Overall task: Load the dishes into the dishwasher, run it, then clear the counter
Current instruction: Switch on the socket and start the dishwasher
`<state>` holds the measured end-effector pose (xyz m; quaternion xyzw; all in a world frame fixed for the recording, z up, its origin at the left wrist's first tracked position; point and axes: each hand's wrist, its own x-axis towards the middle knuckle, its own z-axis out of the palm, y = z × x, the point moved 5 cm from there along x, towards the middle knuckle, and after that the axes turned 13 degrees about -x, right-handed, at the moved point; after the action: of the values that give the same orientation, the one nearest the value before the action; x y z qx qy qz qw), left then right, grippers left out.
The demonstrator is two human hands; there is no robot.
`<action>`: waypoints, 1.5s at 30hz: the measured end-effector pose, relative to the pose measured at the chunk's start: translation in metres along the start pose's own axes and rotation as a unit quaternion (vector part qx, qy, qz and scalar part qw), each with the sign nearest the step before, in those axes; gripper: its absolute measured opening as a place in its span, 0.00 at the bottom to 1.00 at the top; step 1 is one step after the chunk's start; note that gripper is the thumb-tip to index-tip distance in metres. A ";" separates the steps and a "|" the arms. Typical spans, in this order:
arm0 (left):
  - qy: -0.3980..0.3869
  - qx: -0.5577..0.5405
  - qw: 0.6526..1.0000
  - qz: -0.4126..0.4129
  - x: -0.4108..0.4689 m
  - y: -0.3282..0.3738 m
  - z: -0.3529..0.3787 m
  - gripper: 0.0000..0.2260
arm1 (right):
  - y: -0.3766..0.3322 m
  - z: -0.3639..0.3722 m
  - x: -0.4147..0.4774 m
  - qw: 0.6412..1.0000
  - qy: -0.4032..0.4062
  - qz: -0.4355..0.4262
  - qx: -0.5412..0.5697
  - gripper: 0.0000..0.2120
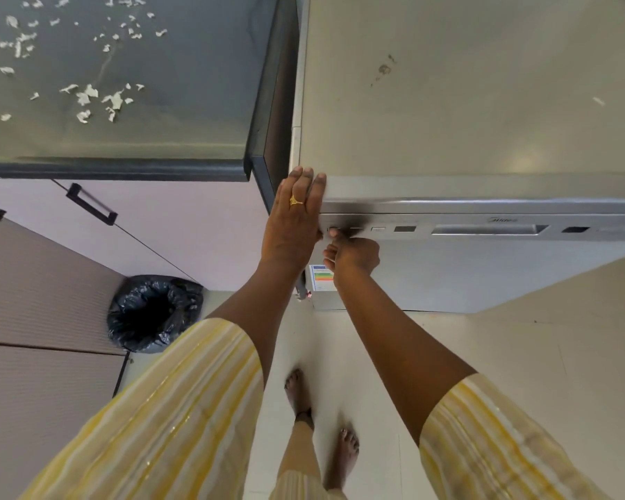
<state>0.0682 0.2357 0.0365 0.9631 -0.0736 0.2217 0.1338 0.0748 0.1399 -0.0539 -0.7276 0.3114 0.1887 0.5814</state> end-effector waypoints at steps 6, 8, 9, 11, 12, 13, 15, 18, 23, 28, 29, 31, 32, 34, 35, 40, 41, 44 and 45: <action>0.046 -0.005 0.999 0.003 -0.001 -0.002 0.008 0.38 | 0.002 0.010 -0.003 0.991 0.026 0.068 0.110 0.16; 0.041 0.003 0.999 0.003 0.000 -0.002 0.008 0.39 | 0.002 0.011 -0.003 0.992 0.009 0.057 0.109 0.14; 0.037 0.015 0.999 0.006 0.000 -0.001 0.009 0.40 | 0.002 0.011 -0.003 0.993 0.000 0.046 0.106 0.13; 0.027 0.022 0.999 0.005 -0.001 -0.001 0.010 0.43 | 0.003 0.004 -0.002 0.997 0.011 0.005 0.079 0.16; 0.023 0.020 1.000 0.002 -0.002 -0.001 0.010 0.44 | 0.004 -0.002 -0.001 0.999 0.020 -0.030 0.028 0.18; 0.021 0.019 1.000 -0.002 -0.002 -0.001 0.010 0.45 | 0.005 -0.008 -0.002 0.996 0.028 -0.071 -0.041 0.20; 0.015 0.005 1.000 -0.015 -0.003 -0.001 0.011 0.45 | 0.013 -0.026 -0.001 0.974 0.075 -0.140 -0.162 0.21; 0.005 -0.017 0.999 -0.030 -0.002 -0.001 0.011 0.45 | 0.017 -0.065 -0.006 0.926 0.182 -0.262 -0.203 0.20; -0.003 -0.032 0.999 -0.039 -0.001 -0.001 0.011 0.42 | -0.006 -0.120 -0.005 0.784 0.367 -0.444 -0.231 0.23; -0.007 -0.036 0.998 -0.045 -0.002 -0.003 0.010 0.41 | -0.041 -0.147 0.009 0.654 0.433 -0.544 -0.297 0.27; -0.006 -0.037 0.998 -0.044 -0.002 -0.003 0.010 0.41 | -0.047 -0.148 0.012 0.639 0.428 -0.555 -0.318 0.27; -0.005 -0.038 0.998 -0.040 -0.002 -0.003 0.011 0.41 | -0.054 -0.147 0.016 0.626 0.400 -0.567 -0.357 0.27; -0.004 -0.039 0.998 -0.040 -0.002 -0.003 0.011 0.41 | -0.056 -0.147 0.017 0.620 0.394 -0.569 -0.369 0.26; -0.004 -0.040 0.998 -0.040 -0.002 -0.003 0.010 0.41 | -0.057 -0.147 0.018 0.610 0.403 -0.568 -0.376 0.24; -0.006 -0.039 0.998 -0.039 -0.002 -0.003 0.010 0.41 | -0.058 -0.147 0.018 0.610 0.407 -0.566 -0.376 0.24; -0.006 -0.040 0.998 -0.039 -0.002 -0.003 0.008 0.42 | -0.059 -0.145 0.016 0.615 0.410 -0.568 -0.363 0.23; -0.005 -0.038 0.999 -0.038 -0.002 -0.002 0.008 0.42 | -0.058 -0.145 0.016 0.613 0.412 -0.568 -0.362 0.23; -0.010 -0.037 0.998 -0.040 -0.002 -0.002 0.008 0.43 | -0.057 -0.147 0.017 0.610 0.413 -0.572 -0.362 0.23; -0.012 -0.038 0.998 -0.044 -0.003 -0.003 0.008 0.42 | -0.057 -0.147 0.017 0.611 0.410 -0.573 -0.361 0.23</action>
<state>0.0697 0.2362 0.0278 0.9622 -0.0408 0.2011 0.1792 0.1133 0.0020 0.0136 -0.9100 -0.0564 -0.4043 0.0731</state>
